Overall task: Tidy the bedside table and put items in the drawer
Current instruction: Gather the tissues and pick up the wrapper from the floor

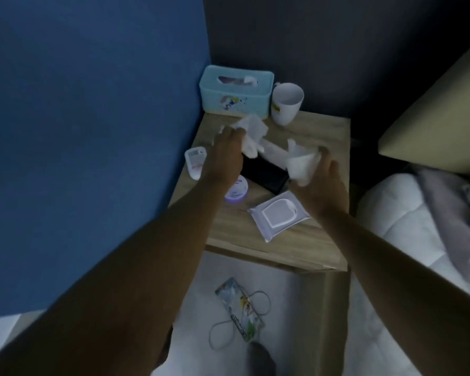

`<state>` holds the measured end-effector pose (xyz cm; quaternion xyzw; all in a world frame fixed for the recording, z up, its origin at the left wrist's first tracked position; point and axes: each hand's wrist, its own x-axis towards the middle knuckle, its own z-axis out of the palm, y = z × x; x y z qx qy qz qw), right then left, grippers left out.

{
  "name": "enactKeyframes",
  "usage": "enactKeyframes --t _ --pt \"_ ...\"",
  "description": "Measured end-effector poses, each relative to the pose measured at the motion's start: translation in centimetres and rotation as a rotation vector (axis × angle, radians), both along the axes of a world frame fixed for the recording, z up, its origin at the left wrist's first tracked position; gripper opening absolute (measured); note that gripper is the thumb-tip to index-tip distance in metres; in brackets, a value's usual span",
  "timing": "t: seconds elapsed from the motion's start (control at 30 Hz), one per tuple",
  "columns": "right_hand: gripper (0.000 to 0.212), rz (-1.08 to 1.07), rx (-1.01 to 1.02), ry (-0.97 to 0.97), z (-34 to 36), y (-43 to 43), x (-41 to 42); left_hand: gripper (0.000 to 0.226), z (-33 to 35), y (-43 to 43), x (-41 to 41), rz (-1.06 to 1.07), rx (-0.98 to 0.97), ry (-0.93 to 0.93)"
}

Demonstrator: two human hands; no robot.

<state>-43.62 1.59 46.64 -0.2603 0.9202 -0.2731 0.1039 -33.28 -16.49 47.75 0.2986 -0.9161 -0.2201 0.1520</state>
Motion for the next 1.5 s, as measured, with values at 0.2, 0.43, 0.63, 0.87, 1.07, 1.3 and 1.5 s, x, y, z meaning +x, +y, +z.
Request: enactKeyframes --t 0.2,0.43,0.63,0.87,1.07,1.3,1.5 --pt "0.092 0.059 0.0 -0.012 -2.9 -4.7 -6.2 0.064 -3.5 -4.4 -4.4 -0.096 0.022 -0.134" --pt "0.095 0.149 0.057 -0.018 -5.1 -6.0 -7.5 0.072 -6.1 -5.9 -2.6 -0.108 -0.083 -0.212" --pt "0.099 0.172 0.058 0.006 -4.5 -5.2 -6.9 0.076 -5.5 -4.9 0.3 -0.073 -0.131 -0.149" --pt "0.099 0.132 0.155 0.076 -3.2 -2.4 -2.5 0.073 -4.7 -2.4 7.0 -0.018 -0.111 -0.143" --pt "0.079 0.074 0.031 0.153 -1.4 3.1 6.6 0.061 -5.2 4.8 16.0 0.096 0.032 -0.115" --pt "0.068 0.161 0.097 0.04 -8.5 11.9 19.7 0.066 -12.7 15.5 26.8 -0.033 0.198 -0.48" --pt "0.079 0.244 0.477 -0.211 -23.6 17.1 23.9 0.084 -25.5 20.5 29.3 -0.04 0.297 -0.663"
